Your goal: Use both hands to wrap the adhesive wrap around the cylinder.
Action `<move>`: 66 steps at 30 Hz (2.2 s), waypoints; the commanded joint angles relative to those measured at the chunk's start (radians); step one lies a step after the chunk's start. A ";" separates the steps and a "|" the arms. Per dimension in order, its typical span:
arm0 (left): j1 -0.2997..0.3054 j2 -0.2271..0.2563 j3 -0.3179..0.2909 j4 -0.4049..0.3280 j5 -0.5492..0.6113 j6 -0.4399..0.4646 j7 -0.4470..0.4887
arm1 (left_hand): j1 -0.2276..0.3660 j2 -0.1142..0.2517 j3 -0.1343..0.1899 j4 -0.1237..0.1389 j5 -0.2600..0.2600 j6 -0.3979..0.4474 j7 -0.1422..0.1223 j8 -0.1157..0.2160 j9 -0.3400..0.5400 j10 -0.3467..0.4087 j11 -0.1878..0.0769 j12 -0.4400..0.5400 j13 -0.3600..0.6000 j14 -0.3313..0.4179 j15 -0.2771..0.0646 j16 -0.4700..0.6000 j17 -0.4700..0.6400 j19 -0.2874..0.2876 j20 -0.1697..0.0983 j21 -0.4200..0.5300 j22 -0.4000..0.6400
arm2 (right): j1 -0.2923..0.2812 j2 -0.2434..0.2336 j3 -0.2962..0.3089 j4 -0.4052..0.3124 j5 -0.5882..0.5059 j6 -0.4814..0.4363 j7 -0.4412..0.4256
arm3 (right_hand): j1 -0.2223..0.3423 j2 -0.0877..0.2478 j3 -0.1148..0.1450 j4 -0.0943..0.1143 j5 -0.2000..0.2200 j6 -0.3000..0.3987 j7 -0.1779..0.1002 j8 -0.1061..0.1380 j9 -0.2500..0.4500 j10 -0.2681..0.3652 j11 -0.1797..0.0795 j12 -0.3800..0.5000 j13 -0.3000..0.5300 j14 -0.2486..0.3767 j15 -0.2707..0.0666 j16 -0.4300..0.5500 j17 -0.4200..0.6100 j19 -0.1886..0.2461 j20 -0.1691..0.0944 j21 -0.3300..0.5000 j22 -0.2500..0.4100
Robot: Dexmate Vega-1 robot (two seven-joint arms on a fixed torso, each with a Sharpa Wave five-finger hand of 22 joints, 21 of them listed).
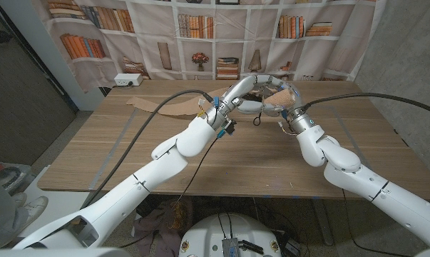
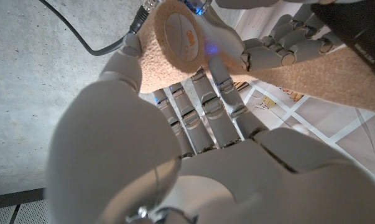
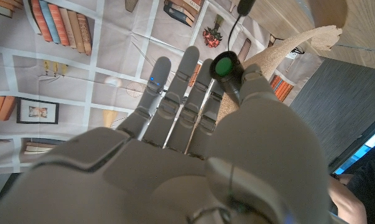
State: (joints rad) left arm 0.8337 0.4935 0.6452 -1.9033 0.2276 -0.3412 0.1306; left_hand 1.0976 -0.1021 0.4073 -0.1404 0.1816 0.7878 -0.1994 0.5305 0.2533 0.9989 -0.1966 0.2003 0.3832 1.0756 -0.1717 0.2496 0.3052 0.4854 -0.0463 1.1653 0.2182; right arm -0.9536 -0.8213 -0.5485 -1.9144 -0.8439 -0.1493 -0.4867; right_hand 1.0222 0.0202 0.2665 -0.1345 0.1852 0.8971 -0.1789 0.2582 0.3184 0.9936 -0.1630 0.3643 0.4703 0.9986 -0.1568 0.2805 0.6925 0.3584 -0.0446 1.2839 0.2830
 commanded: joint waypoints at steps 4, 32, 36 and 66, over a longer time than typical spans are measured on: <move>0.015 -0.026 0.017 0.024 -0.094 -0.026 -0.044 | 0.176 0.181 0.004 0.004 0.007 0.114 0.108 0.006 0.002 -0.002 -0.002 0.004 0.004 0.009 -0.069 -0.005 0.000 -0.006 -0.094 0.005 -0.001 | 0.026 0.020 -0.017 0.033 0.017 -0.006 -0.011 | 0.116 0.122 0.003 0.004 0.005 0.041 -0.027 0.002 0.002 0.033 -0.027 0.006 0.005 0.007 -0.083 -0.002 0.006 -0.005 -0.157 0.005 0.000; 0.083 -0.001 -0.007 -0.029 -0.206 -0.032 -0.082 | 0.175 0.183 0.003 0.006 0.007 0.111 0.108 0.009 0.001 -0.004 -0.002 0.003 0.004 0.007 -0.069 -0.003 0.003 -0.014 -0.095 0.009 -0.008 | 0.054 0.020 -0.021 0.057 0.028 -0.064 -0.012 | 0.116 0.122 0.002 0.005 0.005 0.042 -0.027 0.000 0.003 0.034 -0.027 0.003 0.006 0.009 -0.083 -0.004 0.007 -0.006 -0.157 0.009 -0.008; 0.100 0.013 -0.011 -0.040 -0.208 -0.017 -0.083 | 0.175 0.183 0.003 0.006 0.007 0.109 0.107 0.009 0.001 -0.003 -0.003 0.003 0.004 0.006 -0.069 -0.002 0.003 -0.014 -0.095 0.010 -0.009 | 0.052 0.019 -0.015 0.060 0.034 -0.079 -0.017 | 0.117 0.123 0.003 0.005 0.005 0.042 -0.027 0.000 0.003 0.035 -0.027 0.003 0.007 0.009 -0.083 -0.004 0.008 -0.006 -0.157 0.009 -0.009; 0.254 0.067 -0.045 -0.134 -0.295 0.117 -0.006 | 0.175 0.184 0.002 0.005 0.007 0.107 0.107 0.012 0.001 -0.004 -0.003 0.004 0.007 0.005 -0.069 0.000 0.006 -0.018 -0.095 0.016 -0.014 | 0.003 -0.007 0.072 0.020 0.105 -0.141 -0.097 | 0.117 0.122 0.002 0.005 0.005 0.042 -0.027 -0.002 0.004 0.035 -0.027 0.000 0.007 0.009 -0.083 -0.007 0.009 -0.007 -0.157 0.015 -0.015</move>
State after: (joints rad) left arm 1.0324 0.5501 0.6161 -2.0112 -0.0397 -0.2666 0.0749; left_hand 1.0973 -0.1018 0.4073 -0.1404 0.1802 0.7861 -0.1977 0.5329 0.2480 0.9938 -0.1947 0.2000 0.3877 1.0739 -0.1733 0.2443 0.3092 0.4746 -0.0463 1.1729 0.2044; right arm -0.9258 -0.8154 -0.5157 -1.8744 -0.7698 -0.2746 -0.5532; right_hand 1.0250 0.0175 0.2665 -0.1344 0.1817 0.9057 -0.1769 0.2509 0.3175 0.9962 -0.1649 0.3621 0.4762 0.9986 -0.1568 0.2735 0.6972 0.3529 -0.0392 1.2918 0.2644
